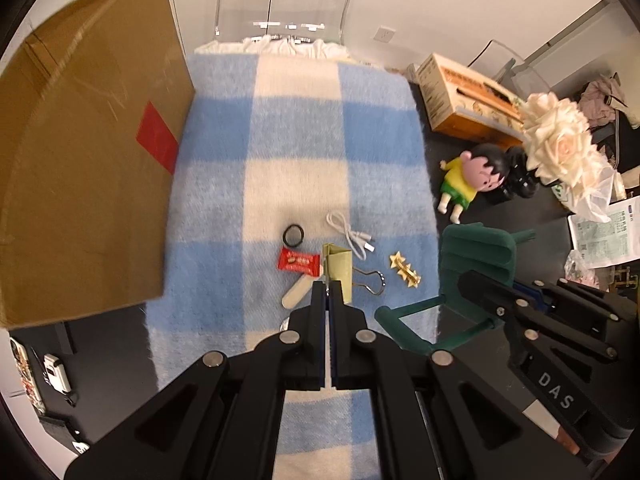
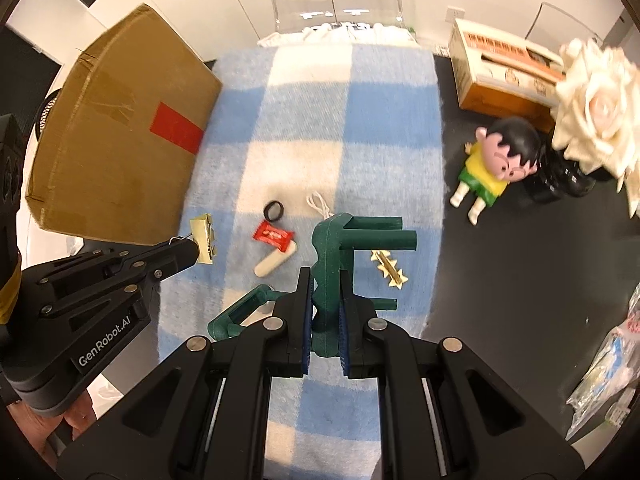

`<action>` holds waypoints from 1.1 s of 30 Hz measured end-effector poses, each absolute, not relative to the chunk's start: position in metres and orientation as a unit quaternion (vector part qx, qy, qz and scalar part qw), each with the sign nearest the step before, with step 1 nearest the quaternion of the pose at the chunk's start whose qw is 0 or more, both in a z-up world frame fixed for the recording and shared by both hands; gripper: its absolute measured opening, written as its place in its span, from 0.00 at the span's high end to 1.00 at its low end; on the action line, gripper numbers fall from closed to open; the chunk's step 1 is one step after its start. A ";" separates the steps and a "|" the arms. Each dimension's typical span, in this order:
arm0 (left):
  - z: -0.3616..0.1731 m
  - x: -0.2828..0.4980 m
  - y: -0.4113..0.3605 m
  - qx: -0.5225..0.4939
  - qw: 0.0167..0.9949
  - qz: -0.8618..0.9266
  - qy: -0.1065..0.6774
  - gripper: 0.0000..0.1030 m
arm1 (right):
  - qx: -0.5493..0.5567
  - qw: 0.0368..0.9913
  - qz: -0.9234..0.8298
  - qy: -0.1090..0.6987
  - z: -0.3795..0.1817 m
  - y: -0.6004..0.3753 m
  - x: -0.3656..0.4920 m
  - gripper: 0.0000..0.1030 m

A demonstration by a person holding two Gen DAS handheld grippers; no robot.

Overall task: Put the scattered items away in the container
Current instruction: 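Carry the binder clip and green chair with both tools over the cardboard box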

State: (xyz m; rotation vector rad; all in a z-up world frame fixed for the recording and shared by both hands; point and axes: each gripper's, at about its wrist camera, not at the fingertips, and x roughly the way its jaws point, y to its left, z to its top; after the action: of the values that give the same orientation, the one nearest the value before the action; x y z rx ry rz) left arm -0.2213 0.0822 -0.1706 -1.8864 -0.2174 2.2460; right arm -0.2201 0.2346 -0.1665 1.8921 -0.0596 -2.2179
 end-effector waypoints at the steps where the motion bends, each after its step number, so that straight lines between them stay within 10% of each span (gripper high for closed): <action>1: -0.167 -0.223 0.081 -0.635 0.100 0.763 -0.073 0.99 | 0.642 0.114 -0.758 -0.020 -0.162 0.233 -0.221 0.90; 33: -0.079 -0.250 0.003 -0.568 0.057 0.814 -0.107 0.99 | 0.578 0.176 -0.796 0.036 -0.070 0.150 -0.254 0.90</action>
State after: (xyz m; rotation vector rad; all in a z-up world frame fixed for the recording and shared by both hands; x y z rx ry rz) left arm -0.2505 0.0027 -0.0788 -1.7226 -0.3231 2.4687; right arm -0.2536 0.1495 -0.0702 1.6363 0.1006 -2.2546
